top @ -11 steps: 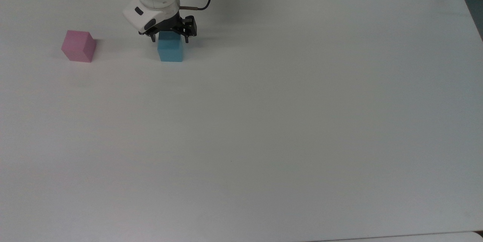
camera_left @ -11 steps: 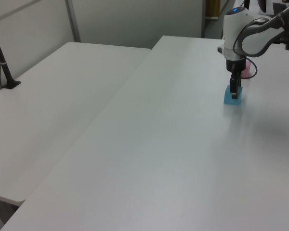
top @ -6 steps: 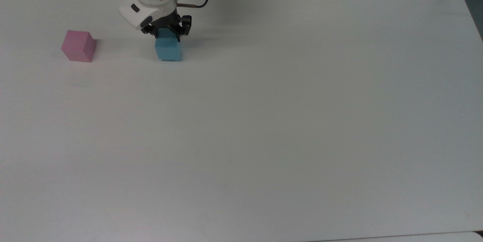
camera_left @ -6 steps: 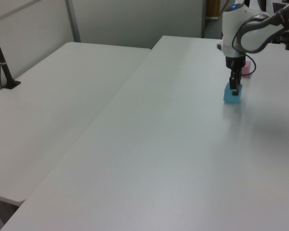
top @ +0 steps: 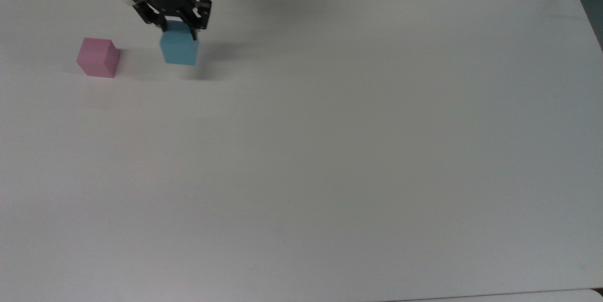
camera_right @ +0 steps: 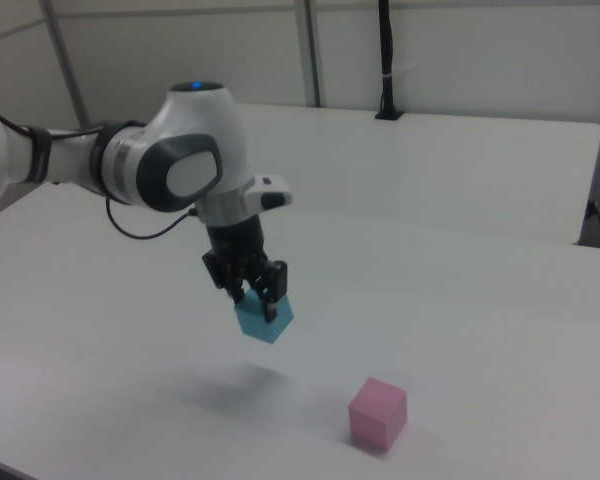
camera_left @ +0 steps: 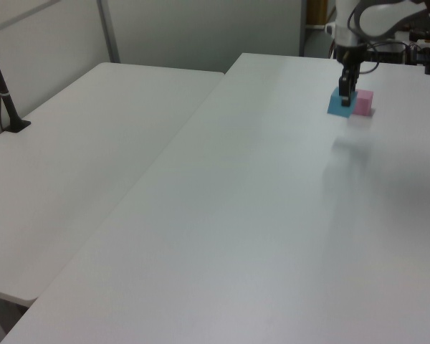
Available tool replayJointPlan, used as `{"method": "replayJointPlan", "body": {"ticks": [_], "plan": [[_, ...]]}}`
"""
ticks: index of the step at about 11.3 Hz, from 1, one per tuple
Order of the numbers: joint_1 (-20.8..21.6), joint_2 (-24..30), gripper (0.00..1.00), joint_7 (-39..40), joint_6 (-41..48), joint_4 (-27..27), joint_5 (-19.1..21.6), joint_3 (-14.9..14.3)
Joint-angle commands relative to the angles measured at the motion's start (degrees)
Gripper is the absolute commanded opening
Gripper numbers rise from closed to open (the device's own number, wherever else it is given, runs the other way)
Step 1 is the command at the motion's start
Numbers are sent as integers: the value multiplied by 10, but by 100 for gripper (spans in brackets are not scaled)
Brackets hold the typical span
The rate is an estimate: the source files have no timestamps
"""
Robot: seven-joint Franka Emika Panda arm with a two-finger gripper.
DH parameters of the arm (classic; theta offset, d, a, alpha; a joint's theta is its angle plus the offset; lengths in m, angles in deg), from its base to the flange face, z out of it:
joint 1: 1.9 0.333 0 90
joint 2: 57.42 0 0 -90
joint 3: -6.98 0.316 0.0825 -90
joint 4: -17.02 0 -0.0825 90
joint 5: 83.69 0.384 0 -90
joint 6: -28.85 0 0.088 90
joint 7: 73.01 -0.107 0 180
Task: Put blue cube on pink cube
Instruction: 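Lift the light-blue cube and carry it over the pink cube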
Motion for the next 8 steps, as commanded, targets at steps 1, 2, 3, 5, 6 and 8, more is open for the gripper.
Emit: {"method": "replayJointPlan", "body": {"ticks": [1,2,3,5,6,8], "plan": [[-28,5,27,40,64,-66,-3,-3],[-39,6,27,55,72,-79,-2,-3],[-46,6,27,64,73,-85,-2,-3],[-81,6,27,121,72,-96,-2,-4],[-95,4,24,154,72,-101,-2,-4],[-127,2,22,205,67,-104,-2,-4]]}}
